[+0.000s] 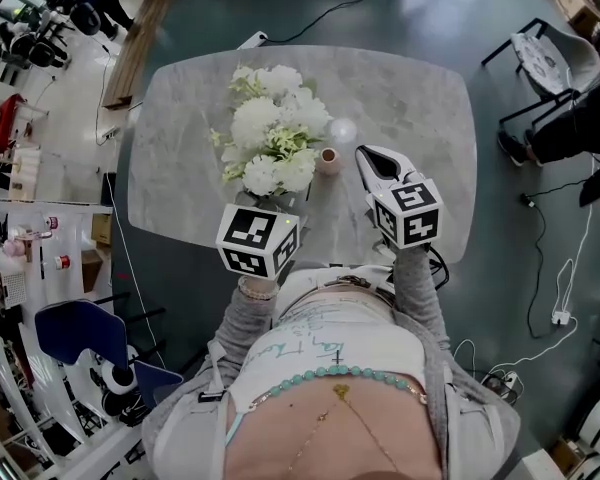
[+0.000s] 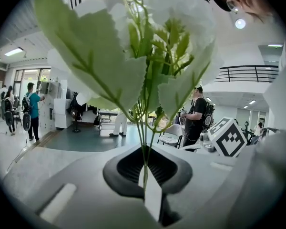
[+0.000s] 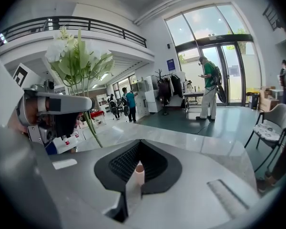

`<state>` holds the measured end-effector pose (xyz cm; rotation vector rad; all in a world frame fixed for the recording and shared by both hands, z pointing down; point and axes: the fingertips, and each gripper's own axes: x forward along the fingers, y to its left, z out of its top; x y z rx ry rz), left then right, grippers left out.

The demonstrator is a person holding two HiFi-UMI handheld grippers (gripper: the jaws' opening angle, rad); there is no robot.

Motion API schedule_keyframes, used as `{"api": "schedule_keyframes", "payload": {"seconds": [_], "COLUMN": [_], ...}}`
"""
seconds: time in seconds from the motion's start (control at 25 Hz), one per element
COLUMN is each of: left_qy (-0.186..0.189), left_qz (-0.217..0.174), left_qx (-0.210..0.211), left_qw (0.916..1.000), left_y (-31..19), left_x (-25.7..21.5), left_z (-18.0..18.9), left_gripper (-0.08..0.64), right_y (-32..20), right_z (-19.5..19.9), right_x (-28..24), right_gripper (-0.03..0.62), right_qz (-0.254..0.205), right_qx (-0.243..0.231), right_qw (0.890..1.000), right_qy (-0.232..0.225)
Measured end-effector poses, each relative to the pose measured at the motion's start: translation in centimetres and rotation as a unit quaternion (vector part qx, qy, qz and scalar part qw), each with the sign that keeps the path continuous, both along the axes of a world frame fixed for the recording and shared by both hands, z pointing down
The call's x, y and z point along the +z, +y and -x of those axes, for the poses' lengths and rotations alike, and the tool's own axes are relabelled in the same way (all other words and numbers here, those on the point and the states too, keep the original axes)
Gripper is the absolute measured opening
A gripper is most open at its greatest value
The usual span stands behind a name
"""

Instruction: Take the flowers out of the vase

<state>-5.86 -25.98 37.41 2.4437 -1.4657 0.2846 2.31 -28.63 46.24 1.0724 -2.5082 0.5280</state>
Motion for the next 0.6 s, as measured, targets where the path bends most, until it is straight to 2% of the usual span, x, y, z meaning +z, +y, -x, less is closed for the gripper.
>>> {"api": "schedule_keyframes", "payload": {"seconds": [0.6], "left_qy": [0.0], "left_qz": [0.008], "left_qx": [0.003], "left_qw": [1.0], "left_y": [0.12], "left_x": [0.73], "left_z": [0.08], "left_gripper": [0.017], "right_y": [0.37], "right_z": [0.43], "right_x": [0.03], "right_gripper": [0.026], "right_qz": [-0.001], "right_qx": [-0.004], "right_qw": [1.0], "right_qy": [0.003]}}
